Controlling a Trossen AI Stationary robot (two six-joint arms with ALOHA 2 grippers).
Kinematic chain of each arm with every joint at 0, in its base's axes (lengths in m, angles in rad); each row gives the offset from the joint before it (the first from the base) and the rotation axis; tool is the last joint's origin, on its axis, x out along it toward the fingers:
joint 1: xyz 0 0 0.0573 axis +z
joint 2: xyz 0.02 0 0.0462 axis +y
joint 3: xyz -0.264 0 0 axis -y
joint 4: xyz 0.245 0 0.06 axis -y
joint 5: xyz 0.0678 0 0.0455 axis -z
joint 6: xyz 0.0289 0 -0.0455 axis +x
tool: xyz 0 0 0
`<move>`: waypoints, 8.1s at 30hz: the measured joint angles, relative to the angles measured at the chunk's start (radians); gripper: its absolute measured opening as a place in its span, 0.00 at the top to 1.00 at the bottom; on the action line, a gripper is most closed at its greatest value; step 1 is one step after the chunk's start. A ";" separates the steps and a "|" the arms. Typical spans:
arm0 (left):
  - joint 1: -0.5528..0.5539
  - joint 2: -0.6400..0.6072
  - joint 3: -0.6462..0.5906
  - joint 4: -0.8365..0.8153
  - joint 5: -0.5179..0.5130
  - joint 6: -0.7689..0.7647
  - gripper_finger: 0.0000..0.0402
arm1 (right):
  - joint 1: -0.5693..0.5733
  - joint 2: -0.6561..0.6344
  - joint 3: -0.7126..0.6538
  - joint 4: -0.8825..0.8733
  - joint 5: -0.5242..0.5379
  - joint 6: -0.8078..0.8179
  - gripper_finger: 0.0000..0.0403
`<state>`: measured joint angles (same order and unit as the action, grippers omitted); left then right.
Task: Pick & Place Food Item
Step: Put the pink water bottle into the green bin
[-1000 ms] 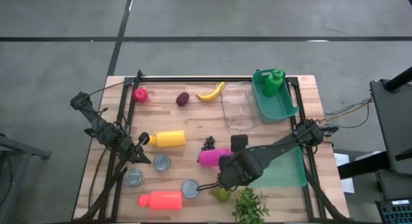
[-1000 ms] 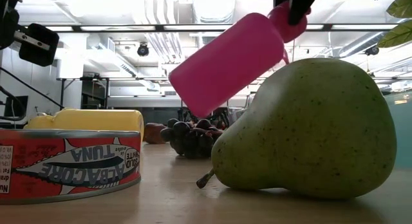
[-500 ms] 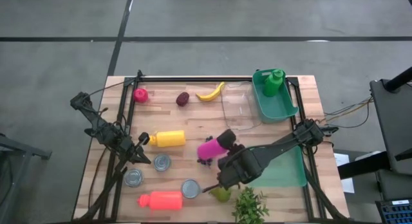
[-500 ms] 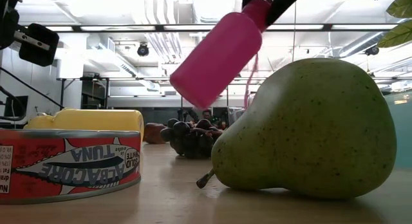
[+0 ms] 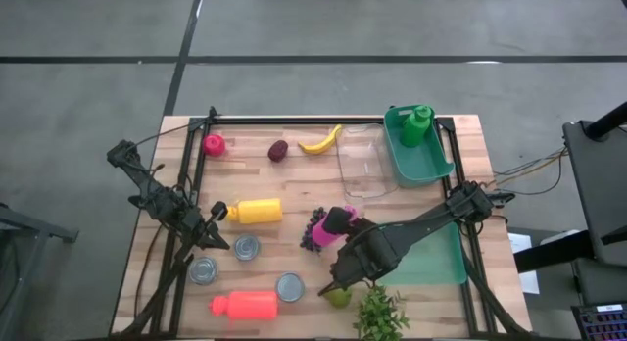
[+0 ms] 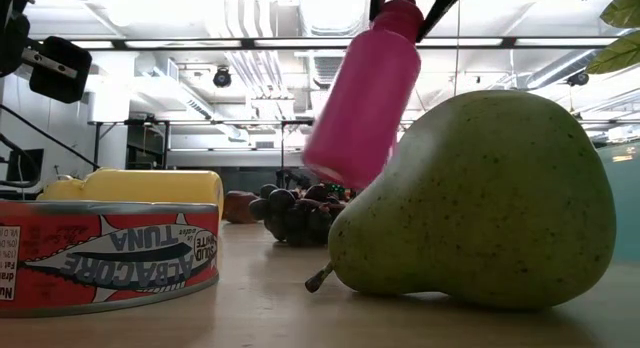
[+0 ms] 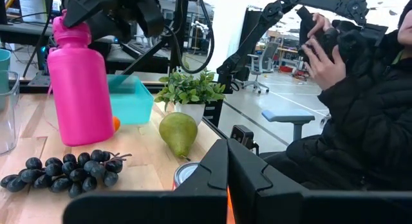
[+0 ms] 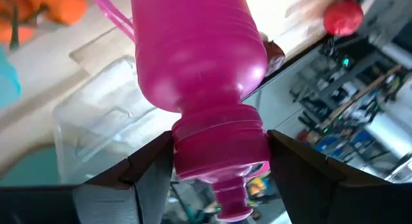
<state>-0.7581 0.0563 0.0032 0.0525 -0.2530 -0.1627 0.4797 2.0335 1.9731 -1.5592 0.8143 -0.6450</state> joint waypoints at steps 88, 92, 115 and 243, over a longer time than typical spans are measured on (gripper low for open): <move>0.000 0.000 0.000 0.000 0.000 0.000 1.00 | -0.068 0.006 -0.073 -0.011 -0.119 -0.298 0.43; 0.000 0.000 0.000 0.000 0.000 0.000 1.00 | -0.070 0.006 -0.077 -0.012 -0.118 -0.297 0.43; 0.000 0.000 0.000 0.000 0.000 0.000 1.00 | -0.079 0.004 -0.148 -0.010 -0.100 -0.250 0.43; 0.000 0.000 0.000 0.000 0.000 0.000 1.00 | -0.320 -0.257 -0.138 0.145 -0.672 1.399 0.21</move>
<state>-0.7579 0.0563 0.0032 0.0525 -0.2530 -0.1626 0.1600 1.7760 1.8347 -1.4140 0.1420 0.7539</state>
